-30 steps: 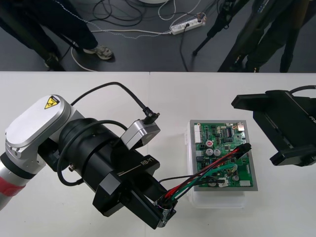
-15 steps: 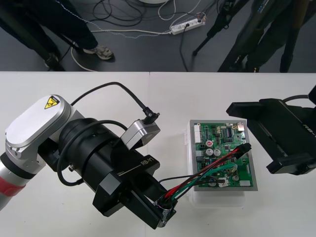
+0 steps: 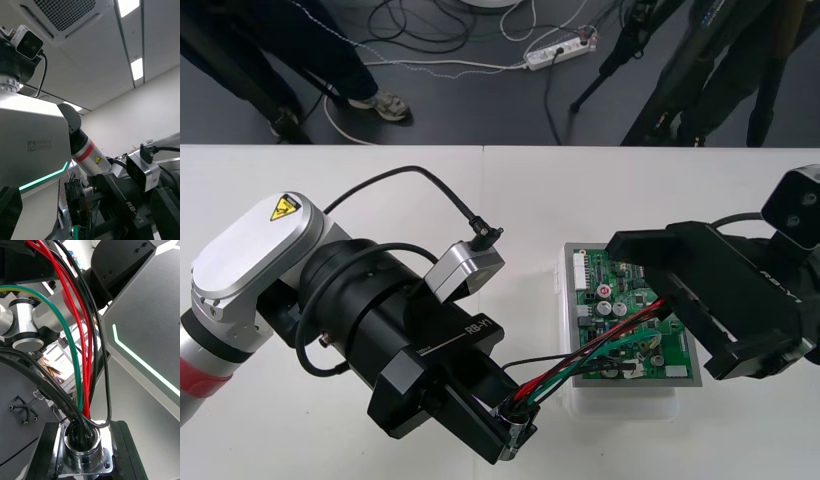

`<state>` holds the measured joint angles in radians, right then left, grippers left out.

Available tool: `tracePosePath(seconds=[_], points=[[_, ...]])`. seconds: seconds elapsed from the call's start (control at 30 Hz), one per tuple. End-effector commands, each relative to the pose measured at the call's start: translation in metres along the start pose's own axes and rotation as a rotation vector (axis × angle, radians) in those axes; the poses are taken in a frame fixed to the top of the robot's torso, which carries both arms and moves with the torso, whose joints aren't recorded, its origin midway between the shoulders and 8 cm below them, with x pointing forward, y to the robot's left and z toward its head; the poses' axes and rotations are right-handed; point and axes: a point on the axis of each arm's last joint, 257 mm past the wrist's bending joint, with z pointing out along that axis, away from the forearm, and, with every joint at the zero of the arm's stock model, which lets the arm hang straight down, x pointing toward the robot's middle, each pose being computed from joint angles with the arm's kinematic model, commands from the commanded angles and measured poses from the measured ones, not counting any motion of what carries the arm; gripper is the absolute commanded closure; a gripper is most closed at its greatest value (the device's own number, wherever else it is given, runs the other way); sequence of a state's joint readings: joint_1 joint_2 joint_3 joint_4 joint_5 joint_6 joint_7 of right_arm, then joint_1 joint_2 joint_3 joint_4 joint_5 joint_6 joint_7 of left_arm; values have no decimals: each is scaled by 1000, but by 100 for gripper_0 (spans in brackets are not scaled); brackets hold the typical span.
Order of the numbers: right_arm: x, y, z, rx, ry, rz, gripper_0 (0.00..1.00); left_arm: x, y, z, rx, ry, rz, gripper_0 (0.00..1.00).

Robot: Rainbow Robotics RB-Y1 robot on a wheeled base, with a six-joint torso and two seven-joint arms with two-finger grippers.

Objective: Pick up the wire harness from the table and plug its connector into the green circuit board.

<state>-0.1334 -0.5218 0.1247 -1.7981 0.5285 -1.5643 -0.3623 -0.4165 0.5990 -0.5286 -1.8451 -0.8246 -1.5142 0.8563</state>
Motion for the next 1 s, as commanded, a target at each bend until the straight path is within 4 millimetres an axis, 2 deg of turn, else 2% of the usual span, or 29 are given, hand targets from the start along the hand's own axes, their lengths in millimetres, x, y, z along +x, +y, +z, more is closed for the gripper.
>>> tracePosePath(seconds=[0.03,0.33,1.0], points=[[1,17,10,-51,-18,35,0,-20,-1,11,17,-27,-35,100],[-5,28,7,-62,-11,49,0,-22,0,11,14,-36,-36,100],[-1,24,6,-46,-8,36,0,-22,0,11,16,-36,-35,100]])
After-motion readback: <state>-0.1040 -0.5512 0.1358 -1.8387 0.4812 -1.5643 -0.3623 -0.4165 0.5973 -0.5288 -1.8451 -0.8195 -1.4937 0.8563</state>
